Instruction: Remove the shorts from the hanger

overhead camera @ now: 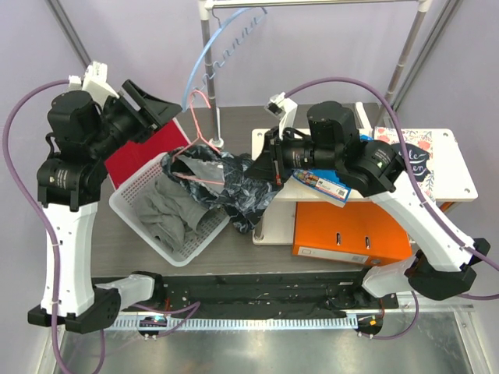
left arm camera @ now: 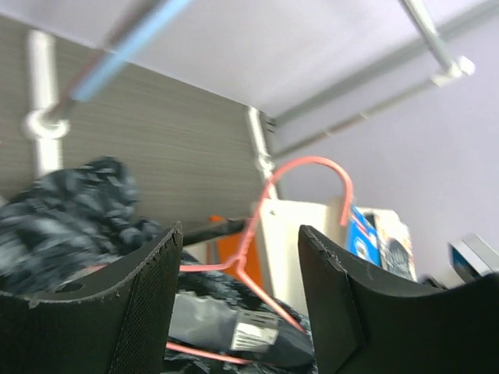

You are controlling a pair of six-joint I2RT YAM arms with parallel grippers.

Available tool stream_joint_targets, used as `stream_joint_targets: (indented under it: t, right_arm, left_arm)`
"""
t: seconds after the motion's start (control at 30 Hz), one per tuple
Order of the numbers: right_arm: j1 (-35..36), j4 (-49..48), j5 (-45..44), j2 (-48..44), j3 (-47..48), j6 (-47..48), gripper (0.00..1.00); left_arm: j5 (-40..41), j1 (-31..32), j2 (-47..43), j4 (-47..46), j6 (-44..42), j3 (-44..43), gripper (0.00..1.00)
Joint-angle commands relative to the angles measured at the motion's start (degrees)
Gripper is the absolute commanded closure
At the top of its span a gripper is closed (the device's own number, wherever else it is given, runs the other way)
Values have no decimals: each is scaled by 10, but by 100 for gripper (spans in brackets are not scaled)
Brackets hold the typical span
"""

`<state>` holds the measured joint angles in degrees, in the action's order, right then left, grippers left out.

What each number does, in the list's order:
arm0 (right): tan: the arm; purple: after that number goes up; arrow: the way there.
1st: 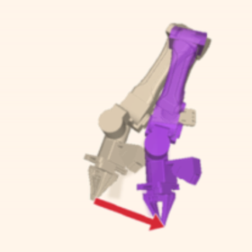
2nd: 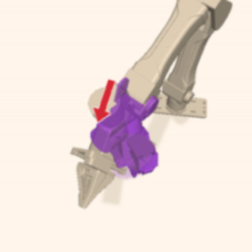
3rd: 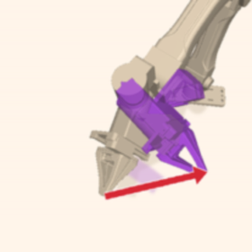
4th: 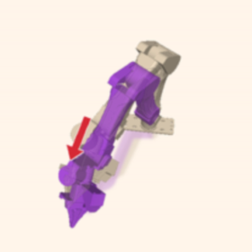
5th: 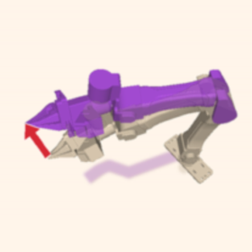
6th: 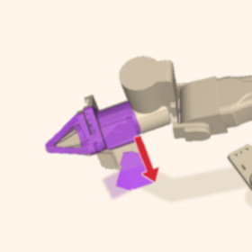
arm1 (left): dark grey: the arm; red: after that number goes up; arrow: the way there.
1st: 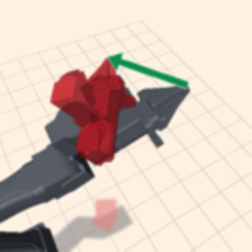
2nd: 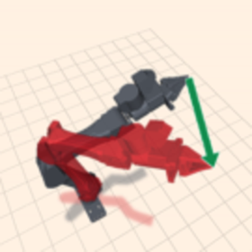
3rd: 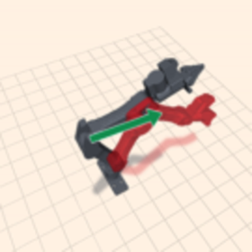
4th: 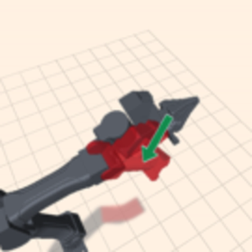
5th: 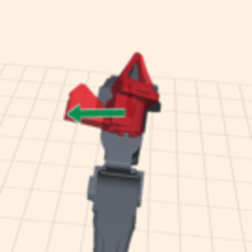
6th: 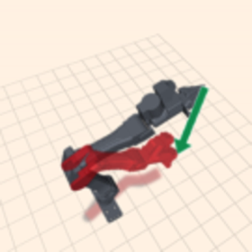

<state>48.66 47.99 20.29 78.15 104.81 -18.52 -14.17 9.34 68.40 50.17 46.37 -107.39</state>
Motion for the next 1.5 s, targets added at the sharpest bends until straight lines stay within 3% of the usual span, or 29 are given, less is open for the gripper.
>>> stream_joint_targets:
  t: [0.0,0.13,0.27,0.4,0.43,0.73,0.9,0.93,1.03,1.07,1.1,1.13,1.23,1.33,1.47]
  right_arm:
    - [2,-107,83,0,-2,0,99]
    - [2,-170,137,17,-9,-33,99]
    - [2,-233,195,44,-6,-65,99]
    - [0,-245,203,55,-4,-67,99]
    - [-1,-245,207,57,-2,-66,99]
    - [-3,-277,257,72,-5,-78,99]
    - [-3,-306,283,86,-1,-95,99]
    - [-2,-307,285,86,0,-97,99]
    - [-2,-306,280,84,-2,-98,99]
    - [-2,-306,267,83,-4,-98,96]
    - [-3,-304,254,82,-4,-100,89]
    - [-2,-297,238,80,-3,-100,72]
    - [-2,-272,151,82,12,-108,49]
    - [2,-222,79,92,46,-87,31]
    - [16,-145,-9,124,117,-35,22]
  left_arm:
    - [-149,-1,-28,-107,6,43,38]
    - [-190,-1,-67,-91,-22,65,38]
    - [-97,-1,-103,8,-102,35,41]
    - [74,-2,-116,79,-108,-3,44]
    - [85,-1,-120,87,-107,-4,44]
    - [64,-1,-77,110,-72,-5,42]
    - [41,-2,-46,61,-59,-17,43]
    - [34,-1,-43,54,-57,-19,46]
    - [39,-1,-30,55,-55,-43,78]
    - [47,-1,-28,61,-58,-54,95]
    - [73,-1,-27,69,-59,-62,100]
    - [85,-1,-27,75,-63,-77,100]
    - [137,-2,-32,97,-85,-108,100]
    - [218,-1,-31,137,-111,-129,100]
    - [280,-1,-47,160,-135,-108,100]
